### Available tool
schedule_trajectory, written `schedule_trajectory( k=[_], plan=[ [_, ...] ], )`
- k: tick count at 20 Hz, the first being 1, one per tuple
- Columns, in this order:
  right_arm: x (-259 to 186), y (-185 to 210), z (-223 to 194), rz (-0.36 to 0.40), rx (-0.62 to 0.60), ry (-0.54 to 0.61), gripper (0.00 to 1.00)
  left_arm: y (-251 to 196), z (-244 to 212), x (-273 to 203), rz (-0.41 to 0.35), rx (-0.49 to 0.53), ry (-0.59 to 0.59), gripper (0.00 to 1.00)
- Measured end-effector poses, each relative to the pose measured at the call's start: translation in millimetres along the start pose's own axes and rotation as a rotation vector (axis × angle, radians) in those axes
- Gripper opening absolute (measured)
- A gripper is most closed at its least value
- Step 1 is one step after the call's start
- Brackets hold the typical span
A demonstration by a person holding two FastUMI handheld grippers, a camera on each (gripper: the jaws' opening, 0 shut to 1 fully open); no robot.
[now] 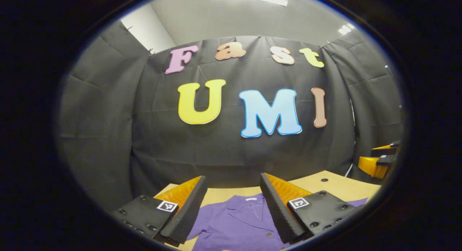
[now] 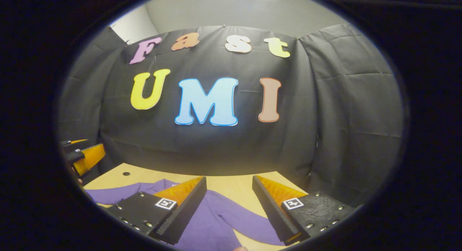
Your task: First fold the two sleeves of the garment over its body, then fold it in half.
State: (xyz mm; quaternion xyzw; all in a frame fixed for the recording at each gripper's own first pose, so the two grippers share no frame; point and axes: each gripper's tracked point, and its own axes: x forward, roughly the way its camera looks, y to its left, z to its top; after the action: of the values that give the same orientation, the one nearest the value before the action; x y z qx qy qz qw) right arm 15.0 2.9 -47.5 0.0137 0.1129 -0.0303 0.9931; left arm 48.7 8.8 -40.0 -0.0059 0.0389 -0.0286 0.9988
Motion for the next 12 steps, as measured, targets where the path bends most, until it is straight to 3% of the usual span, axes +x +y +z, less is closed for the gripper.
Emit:
schedule_trajectory(
  k=[5,12],
  plan=[
    [2.8,-11.5,-20.2,-0.016,-0.022,0.053,0.92,-4.2,-1.2,1.0,-0.001,0.015,0.004,0.99],
    [3.2,-64.7,-78.7,-0.115,-0.02,0.222,0.92,-1.6,-11.8,9.9,0.018,0.011,0.028,0.99]
  ],
)
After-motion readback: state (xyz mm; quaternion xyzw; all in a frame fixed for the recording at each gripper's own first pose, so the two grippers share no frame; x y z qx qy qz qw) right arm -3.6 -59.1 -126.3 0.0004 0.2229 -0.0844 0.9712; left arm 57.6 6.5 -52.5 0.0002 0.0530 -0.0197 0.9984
